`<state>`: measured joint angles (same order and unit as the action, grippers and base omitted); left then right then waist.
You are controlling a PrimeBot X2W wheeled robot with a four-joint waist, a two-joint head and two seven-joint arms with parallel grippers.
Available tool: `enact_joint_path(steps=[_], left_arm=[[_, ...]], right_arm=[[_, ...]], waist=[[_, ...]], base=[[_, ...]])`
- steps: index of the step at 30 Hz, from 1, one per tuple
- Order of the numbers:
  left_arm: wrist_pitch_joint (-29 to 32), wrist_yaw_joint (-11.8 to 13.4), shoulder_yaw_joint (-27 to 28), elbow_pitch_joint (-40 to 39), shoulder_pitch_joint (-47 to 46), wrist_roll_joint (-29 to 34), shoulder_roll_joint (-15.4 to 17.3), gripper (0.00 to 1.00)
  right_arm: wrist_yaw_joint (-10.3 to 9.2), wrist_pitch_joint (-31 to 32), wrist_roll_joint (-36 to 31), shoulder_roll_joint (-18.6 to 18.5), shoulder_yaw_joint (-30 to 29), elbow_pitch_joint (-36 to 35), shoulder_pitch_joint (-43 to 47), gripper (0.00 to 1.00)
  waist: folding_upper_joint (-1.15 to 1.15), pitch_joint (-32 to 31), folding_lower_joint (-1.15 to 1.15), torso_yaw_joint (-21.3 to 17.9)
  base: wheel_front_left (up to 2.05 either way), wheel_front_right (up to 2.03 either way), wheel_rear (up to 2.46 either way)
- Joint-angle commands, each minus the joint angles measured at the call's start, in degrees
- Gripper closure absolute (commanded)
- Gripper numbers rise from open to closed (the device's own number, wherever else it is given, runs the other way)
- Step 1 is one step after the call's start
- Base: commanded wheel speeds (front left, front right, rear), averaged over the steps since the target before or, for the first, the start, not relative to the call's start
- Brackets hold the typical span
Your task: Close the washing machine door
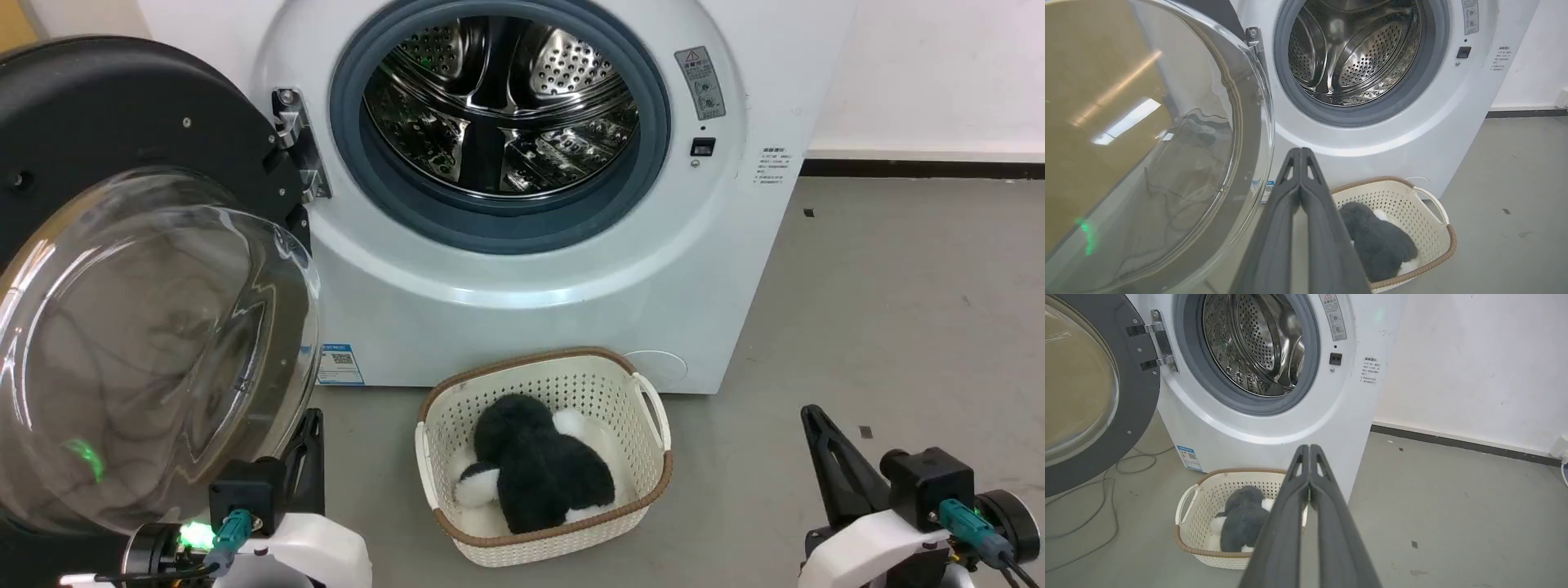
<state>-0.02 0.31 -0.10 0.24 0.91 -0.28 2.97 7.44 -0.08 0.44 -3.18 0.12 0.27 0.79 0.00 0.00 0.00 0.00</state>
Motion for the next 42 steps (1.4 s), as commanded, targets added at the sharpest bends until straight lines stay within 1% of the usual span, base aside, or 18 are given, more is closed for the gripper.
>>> enact_joint_path(steps=[1, 42], left_arm=[[0.02, -0.31, 0.10, -0.24, -0.91, 0.28, -0.09, 1.00], [0.02, -0.31, 0.10, -0.24, -0.91, 0.28, -0.09, 1.00]], right_arm=[[0.05, 0.08, -0.44, 0.30, -0.12, -0.27, -0.79, 1.00], [0.05, 0.08, -0.44, 0.30, -0.12, -0.27, -0.79, 1.00]], waist=[[0.00, 0.00, 0.00, 0.00], [0.00, 0.00, 0.00, 0.00]], base=[[0.00, 0.00, 0.00], [0.00, 0.00, 0.00]])
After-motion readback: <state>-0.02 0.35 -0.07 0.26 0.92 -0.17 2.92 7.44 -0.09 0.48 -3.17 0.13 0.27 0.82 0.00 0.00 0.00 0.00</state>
